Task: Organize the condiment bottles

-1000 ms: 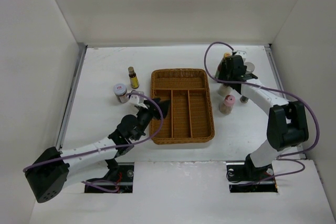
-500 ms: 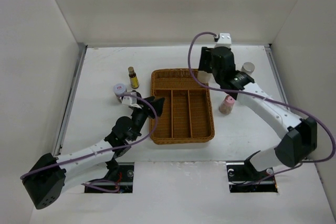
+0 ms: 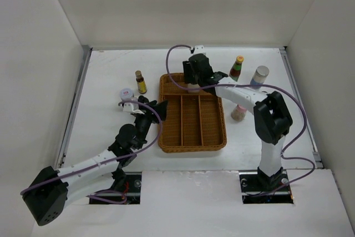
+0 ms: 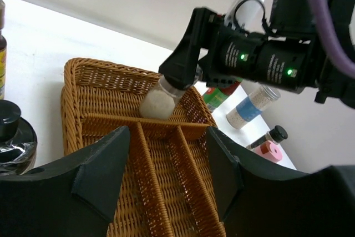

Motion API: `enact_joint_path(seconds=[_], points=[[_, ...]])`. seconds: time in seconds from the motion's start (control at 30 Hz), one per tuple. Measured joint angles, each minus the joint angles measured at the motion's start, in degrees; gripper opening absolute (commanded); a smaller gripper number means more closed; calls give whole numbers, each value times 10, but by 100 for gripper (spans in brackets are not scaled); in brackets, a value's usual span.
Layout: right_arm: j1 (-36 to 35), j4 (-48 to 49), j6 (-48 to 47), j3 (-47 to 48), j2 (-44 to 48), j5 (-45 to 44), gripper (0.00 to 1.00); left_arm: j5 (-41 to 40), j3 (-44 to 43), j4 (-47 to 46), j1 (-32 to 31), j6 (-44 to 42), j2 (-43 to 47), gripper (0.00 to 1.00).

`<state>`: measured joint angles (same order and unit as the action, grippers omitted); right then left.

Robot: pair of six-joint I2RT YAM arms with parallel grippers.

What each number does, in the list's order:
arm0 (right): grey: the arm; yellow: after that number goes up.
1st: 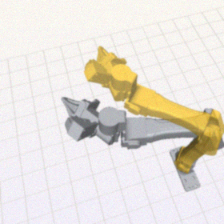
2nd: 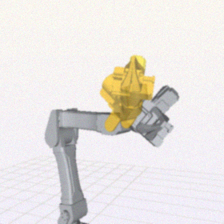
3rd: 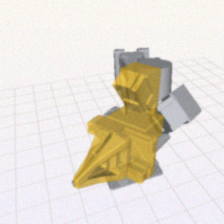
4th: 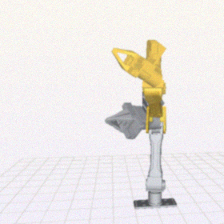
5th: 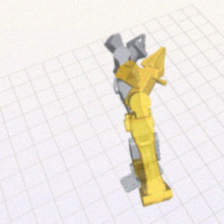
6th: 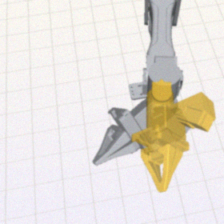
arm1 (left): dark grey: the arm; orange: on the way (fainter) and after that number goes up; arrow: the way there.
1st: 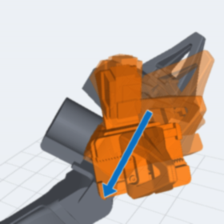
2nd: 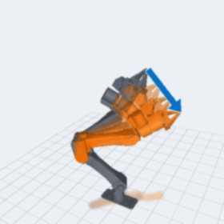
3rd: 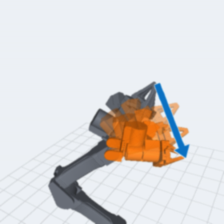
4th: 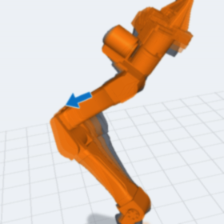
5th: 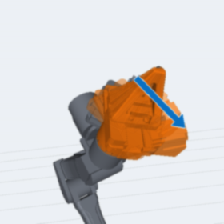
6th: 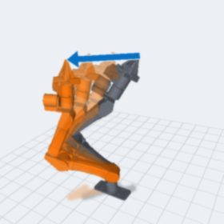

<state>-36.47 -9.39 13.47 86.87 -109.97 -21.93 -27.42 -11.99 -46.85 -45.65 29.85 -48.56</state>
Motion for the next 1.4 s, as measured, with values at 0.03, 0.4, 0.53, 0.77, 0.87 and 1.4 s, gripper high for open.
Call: enact_joint_path(seconds=[0.03,0.4,0.53,0.77,0.87,1.4], points=[[0,0,0,0,-5,1,57,0,0,0,3,0,0,55],[-8,45,11,-14,-13,1,98,-4,0,4,23,5,-27,66],[-11,53,14,-43,19,2,100,-11,-22,71,40,6,-23,77],[-24,116,41,-231,285,-2,100,-44,-196,357,58,8,29,89],[-54,171,64,-327,399,-8,100,-71,-255,459,59,11,28,93],[-89,256,93,-522,489,26,45,-52,-283,623,139,12,-148,86]])
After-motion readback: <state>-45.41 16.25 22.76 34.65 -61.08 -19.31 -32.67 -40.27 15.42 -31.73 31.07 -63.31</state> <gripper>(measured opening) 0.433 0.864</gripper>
